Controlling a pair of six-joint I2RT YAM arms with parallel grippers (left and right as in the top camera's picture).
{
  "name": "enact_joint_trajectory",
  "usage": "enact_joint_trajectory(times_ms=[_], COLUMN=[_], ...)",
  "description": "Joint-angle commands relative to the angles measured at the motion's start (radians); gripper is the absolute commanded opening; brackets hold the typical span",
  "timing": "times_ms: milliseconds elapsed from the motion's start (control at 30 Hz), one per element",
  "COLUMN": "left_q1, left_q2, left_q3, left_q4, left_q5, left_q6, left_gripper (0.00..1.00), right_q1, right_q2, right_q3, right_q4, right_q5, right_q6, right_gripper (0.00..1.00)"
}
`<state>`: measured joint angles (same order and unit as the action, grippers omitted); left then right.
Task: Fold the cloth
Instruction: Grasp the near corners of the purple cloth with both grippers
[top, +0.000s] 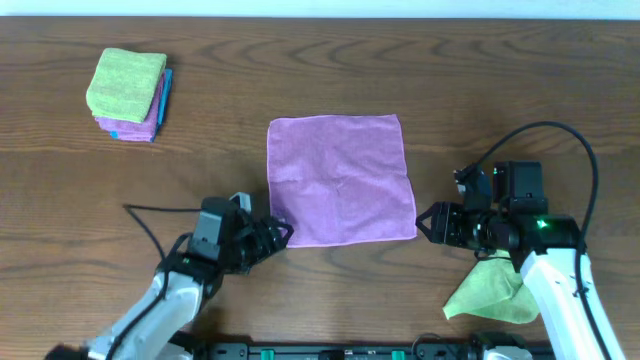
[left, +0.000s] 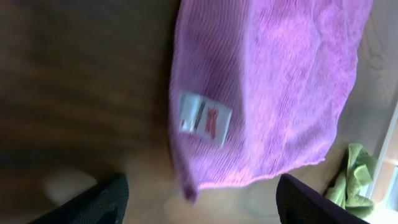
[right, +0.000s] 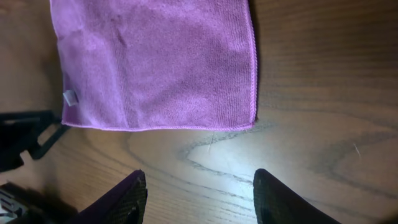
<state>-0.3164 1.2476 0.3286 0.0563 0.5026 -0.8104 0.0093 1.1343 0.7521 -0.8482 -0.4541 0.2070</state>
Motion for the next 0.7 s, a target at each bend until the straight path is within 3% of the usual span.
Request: enact_joint_trajectory(times_ms=[0,100,333,600,667], left_q1=[-0.005,-0.005,-0.026,-0.026,-0.024], left_q2=[0.049,0.071,0.131,0.159,0.159], left_q3=[0.043,0.048,0.048,0.048,0.048], left_q4=[-0.002,-0.011,-0.035,-0.022,-0.023], left_q5=[-0.023,-0.006,0.014,0.013,0.014], left_q6=[0.025,0.025,0.005,-0.008,-0.009], left_gripper=[0.78,0.76,0.54,0.09,0.06], right_q1=[-0.009,-0.009,-0.009,-0.009,-0.009], right_q2=[0.001,0.001,0.001,0.001,0.003], right_q3=[0.001,0.002,0.001,0.001,0.0], right_q4=[-0.002,0.0,0.011,-0.005,-0.012], right_q5=[-0.017,-0.017,-0.018,-0.017,-0.013], right_q6=[-0.033,-0.033,-0.028,-0.029,-0.036], right_gripper=[0.55,0.54,0.5,0.45,0.46])
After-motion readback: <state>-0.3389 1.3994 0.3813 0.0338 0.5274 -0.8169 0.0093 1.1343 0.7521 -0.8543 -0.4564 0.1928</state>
